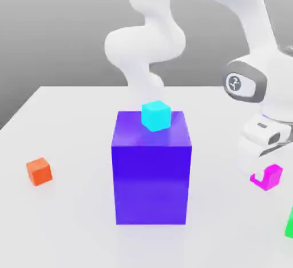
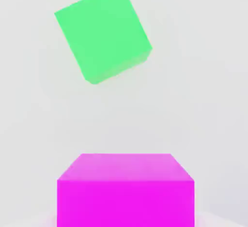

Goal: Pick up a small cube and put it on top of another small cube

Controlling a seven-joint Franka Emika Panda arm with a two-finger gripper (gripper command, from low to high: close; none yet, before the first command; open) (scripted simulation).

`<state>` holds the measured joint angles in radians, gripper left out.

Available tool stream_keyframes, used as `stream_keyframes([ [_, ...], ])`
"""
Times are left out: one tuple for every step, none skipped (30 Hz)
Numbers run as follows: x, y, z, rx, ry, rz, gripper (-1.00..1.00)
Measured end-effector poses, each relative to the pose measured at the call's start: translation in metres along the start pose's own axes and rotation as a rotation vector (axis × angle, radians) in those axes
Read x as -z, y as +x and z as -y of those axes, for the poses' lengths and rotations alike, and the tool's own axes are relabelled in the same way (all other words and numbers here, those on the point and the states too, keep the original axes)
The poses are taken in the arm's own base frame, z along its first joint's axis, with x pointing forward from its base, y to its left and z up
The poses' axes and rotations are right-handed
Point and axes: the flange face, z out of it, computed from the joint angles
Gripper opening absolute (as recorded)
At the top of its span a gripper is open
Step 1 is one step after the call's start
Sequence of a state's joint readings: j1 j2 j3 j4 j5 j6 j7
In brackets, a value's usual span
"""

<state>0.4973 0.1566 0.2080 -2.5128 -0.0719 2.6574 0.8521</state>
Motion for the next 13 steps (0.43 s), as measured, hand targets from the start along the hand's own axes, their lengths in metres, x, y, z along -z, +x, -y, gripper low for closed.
stream_keyframes([
  [0.003,0.007,0.008,0.042,0.001,0.000,-1.00],
  [0.007,0.015,0.016,0.084,0.001,-0.001,-1.00],
  [0.011,0.022,0.023,0.125,0.002,-0.001,-1.00],
  [0.014,0.030,0.030,0.166,0.004,-0.002,-1.00],
  [0.018,0.038,0.037,0.206,0.005,-0.003,-1.00],
  [0.015,0.043,0.042,0.229,0.006,-0.004,-1.00],
  [0.006,0.045,0.044,0.240,0.007,-0.004,-1.00],
  [-0.007,0.047,0.045,0.246,0.007,-0.005,-1.00],
  [-0.021,0.048,0.046,0.249,0.007,-0.005,-1.00],
  [-0.034,0.047,0.046,0.251,0.006,-0.005,1.00],
  [-0.034,0.047,0.046,0.251,0.006,-0.005,1.00],
  [-0.034,0.047,0.046,0.251,0.006,-0.005,1.00],
  [-0.034,0.047,0.046,0.251,0.006,-0.005,1.00],
])
